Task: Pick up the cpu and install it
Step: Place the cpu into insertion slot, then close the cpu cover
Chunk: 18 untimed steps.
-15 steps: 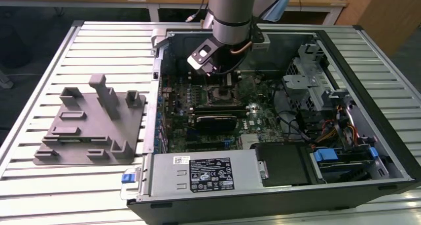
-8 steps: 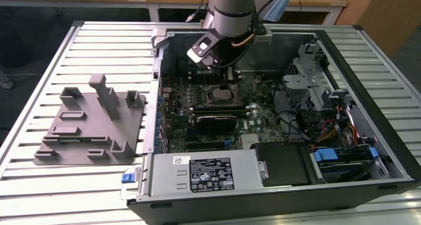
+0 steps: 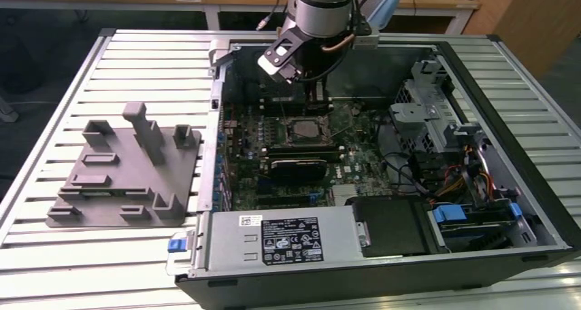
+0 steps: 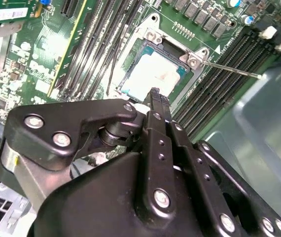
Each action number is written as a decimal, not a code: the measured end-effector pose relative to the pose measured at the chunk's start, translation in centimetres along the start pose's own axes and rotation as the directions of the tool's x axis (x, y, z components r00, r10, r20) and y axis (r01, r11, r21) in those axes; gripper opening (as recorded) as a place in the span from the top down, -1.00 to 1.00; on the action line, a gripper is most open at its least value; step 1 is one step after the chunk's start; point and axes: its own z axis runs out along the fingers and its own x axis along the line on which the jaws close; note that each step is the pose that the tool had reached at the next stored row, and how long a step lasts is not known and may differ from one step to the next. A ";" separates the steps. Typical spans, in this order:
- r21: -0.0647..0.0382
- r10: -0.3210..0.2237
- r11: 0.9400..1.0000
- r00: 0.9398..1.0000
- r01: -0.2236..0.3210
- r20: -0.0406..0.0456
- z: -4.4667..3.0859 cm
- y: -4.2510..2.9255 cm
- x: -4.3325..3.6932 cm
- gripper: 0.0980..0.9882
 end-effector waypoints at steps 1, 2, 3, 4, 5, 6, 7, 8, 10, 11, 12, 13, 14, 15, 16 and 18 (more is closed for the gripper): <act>0.000 0.000 1.000 1.000 0.000 0.000 -0.01 0.00 0.00 0.98; 0.000 0.000 1.000 1.000 0.000 0.000 -0.07 0.00 0.00 0.98; 0.000 0.000 1.000 1.000 0.000 0.000 -0.12 0.00 0.00 0.98; 0.000 0.000 1.000 1.000 0.000 0.000 -0.13 0.00 0.00 0.98; 0.000 0.000 1.000 1.000 0.000 0.000 -0.13 0.00 0.00 0.98; 0.000 0.000 1.000 1.000 0.000 0.000 -0.17 0.00 -0.01 0.98; 0.000 0.000 1.000 1.000 0.000 0.000 -0.23 0.00 -0.01 0.98; 0.000 0.000 1.000 1.000 0.000 0.000 -0.29 0.00 -0.01 0.98; 0.000 0.000 1.000 1.000 0.000 0.000 -0.48 0.01 -0.01 0.98; 0.000 0.000 1.000 1.000 0.000 0.000 -0.57 0.01 -0.01 0.98; 0.000 0.000 1.000 1.000 0.000 0.000 -0.64 0.01 -0.01 0.98; 0.000 0.000 1.000 1.000 0.000 0.000 -0.71 0.01 -0.01 0.98; 0.000 0.000 1.000 1.000 0.000 0.000 -0.79 0.01 -0.01 0.98; 0.000 0.000 1.000 1.000 0.000 0.000 -0.87 0.01 -0.02 0.98; 0.000 0.000 1.000 1.000 0.000 0.000 -0.96 0.02 -0.02 0.98; 0.000 0.000 1.000 1.000 0.000 0.000 -1.12 0.02 -0.02 0.98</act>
